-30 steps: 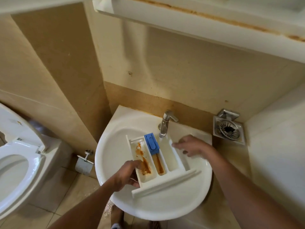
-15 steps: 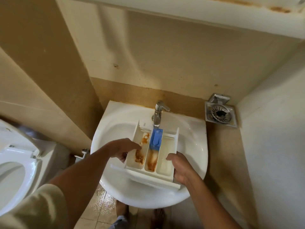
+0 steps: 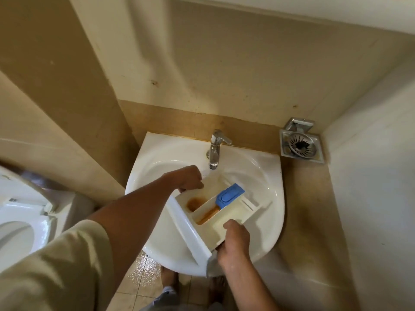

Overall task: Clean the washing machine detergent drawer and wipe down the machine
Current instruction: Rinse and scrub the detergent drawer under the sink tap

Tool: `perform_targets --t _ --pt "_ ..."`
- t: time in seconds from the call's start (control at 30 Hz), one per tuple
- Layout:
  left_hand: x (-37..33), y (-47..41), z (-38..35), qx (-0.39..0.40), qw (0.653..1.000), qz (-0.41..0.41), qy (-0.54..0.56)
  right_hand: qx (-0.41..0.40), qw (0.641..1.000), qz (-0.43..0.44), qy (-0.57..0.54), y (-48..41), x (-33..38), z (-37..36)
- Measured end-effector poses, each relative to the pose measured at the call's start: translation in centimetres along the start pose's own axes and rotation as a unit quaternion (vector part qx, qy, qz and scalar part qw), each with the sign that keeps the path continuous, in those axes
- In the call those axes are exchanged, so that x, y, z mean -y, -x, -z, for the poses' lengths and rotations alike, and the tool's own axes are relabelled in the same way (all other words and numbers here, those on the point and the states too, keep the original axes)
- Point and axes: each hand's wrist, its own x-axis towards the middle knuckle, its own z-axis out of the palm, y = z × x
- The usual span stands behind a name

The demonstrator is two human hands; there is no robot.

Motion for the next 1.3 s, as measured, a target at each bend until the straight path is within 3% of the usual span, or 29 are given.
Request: perform_targets --t 0.1,0.27,0.43,0.53,0.83,1.1,1.2,1.3 --pt "-1.5 -0.3 0.2 -0.069 0.994 -0.057 -0.064 -0.012 0.995 0.008 -0.097 0.5 -0.9 -1.3" --pt "-1.3 -0.5 0.6 -0.141 0.975 -0.081 -0.151 -0.003 0.988 0.04 -0.151 0.6 -1.2 -2.8" --pt "-0.5 -0.7 1.2 -0.259 0.959 -0.091 -0.068 -0.028 0.973 0.086 -0.213 -0.1 -0.5 -3.2" --pt "0.0 -1.2 1.2 -0.24 0.965 -0.086 0.056 -0.017 0.976 0.069 -0.204 -0.6 -0.3 -3.5" --pt "1.7 -1.1 2.0 -0.227 0.942 -0.068 0.239 -0.005 0.987 0.068 -0.146 -1.9 -1.1 -2.1" --pt "2.9 0.0 1.9 -0.198 0.926 -0.062 0.315 0.007 0.994 0.079 -0.08 -2.7 -1.2 -2.2" --pt "3.7 1.0 2.8 -0.132 0.929 -0.045 0.342 0.014 0.995 0.093 -0.028 -2.3 -0.5 -1.7" --pt "4.6 2.3 4.0 -0.017 0.934 -0.004 0.356 0.023 0.992 0.112 0.045 -1.9 1.3 -0.7"
